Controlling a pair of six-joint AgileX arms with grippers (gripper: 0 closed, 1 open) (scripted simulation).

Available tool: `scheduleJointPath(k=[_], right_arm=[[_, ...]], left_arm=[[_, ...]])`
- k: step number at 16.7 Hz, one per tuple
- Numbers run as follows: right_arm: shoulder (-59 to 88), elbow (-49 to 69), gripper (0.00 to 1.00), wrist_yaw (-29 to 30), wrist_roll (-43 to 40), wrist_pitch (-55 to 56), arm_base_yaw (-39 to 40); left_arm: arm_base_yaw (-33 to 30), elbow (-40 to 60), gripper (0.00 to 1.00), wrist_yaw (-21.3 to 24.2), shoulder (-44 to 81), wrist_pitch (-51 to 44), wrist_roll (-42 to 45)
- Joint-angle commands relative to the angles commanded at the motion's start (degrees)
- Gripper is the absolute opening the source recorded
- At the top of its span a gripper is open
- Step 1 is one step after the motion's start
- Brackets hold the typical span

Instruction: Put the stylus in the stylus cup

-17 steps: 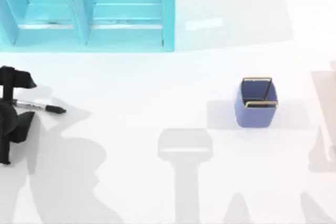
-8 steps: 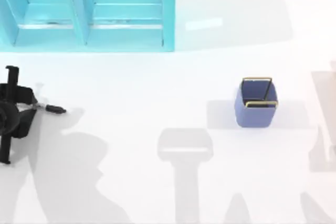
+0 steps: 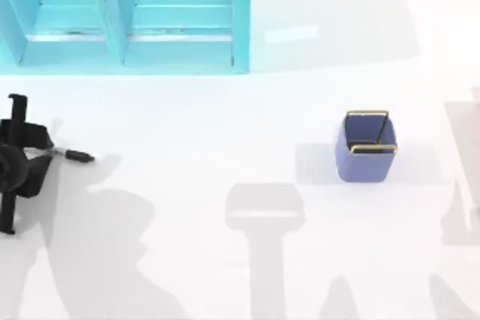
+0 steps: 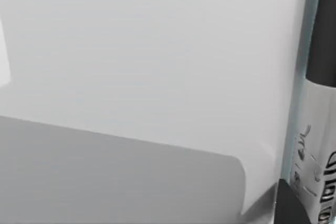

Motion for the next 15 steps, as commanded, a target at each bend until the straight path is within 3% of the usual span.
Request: scheduleJointPath(k=[2, 3, 8, 15], right_arm=[[0.00, 0.00, 1.00, 0.00, 0.00, 0.00, 0.00], [0.00, 0.00, 1.00, 0.00, 0.00, 0.00, 0.00], [0.00, 0.00, 1.00, 0.00, 0.00, 0.00, 0.00], [0.00, 0.00, 1.00, 0.00, 0.00, 0.00, 0.00]], left_arm=[[0.00, 0.00, 0.00, 0.00, 0.00, 0.00, 0.00], [1.51, 2.18, 0.00, -1.01, -14.37, -29.20, 5.03], [2.22, 1.87, 0.00, -0.58, -20.17, -35.41, 5.41], [5.23, 1.72, 0.00, 1.26, -47.55, -62.67, 7.27]])
